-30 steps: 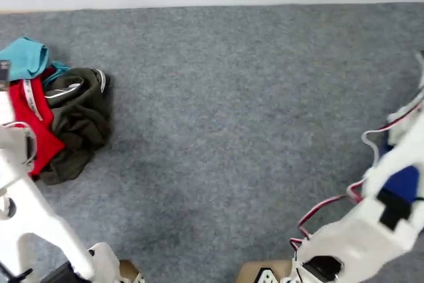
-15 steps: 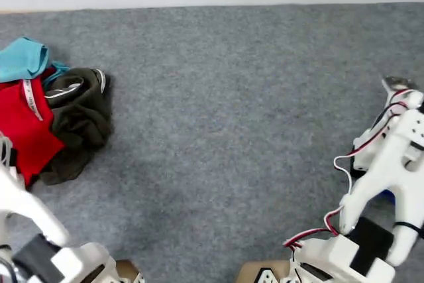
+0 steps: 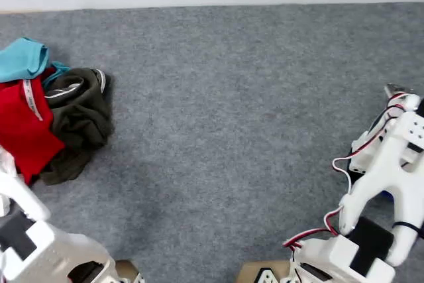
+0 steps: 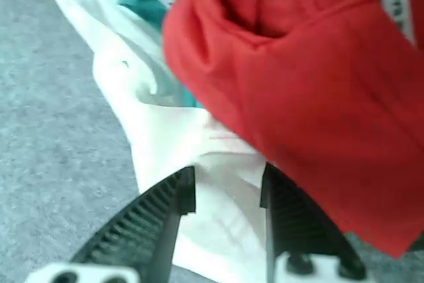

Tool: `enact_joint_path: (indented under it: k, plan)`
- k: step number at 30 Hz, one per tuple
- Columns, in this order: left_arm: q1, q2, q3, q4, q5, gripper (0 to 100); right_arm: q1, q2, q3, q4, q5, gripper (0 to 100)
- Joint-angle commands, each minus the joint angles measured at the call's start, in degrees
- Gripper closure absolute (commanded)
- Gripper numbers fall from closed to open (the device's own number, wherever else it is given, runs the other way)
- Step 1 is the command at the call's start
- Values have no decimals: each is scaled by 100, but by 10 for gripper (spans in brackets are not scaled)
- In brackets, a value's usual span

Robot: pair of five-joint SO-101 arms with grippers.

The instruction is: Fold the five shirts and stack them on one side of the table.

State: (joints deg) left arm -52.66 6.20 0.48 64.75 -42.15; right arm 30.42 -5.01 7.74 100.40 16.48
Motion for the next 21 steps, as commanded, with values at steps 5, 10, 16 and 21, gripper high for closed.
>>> enact_joint_path:
  k: [5, 10, 16, 21]
  plan:
    - [-193, -132, -303, -9, -316, 826, -75, -286, -26, 259, -62, 989]
    - [-290, 35, -224, 0, -316, 826, -75, -286, -26, 259, -70, 989]
    - [-220, 782, -224, -176, -325, 828, -75, -295, -26, 259, -176, 989]
    - [-176, 932, -400, -185, -316, 892, -75, -303, -26, 268, -176, 989]
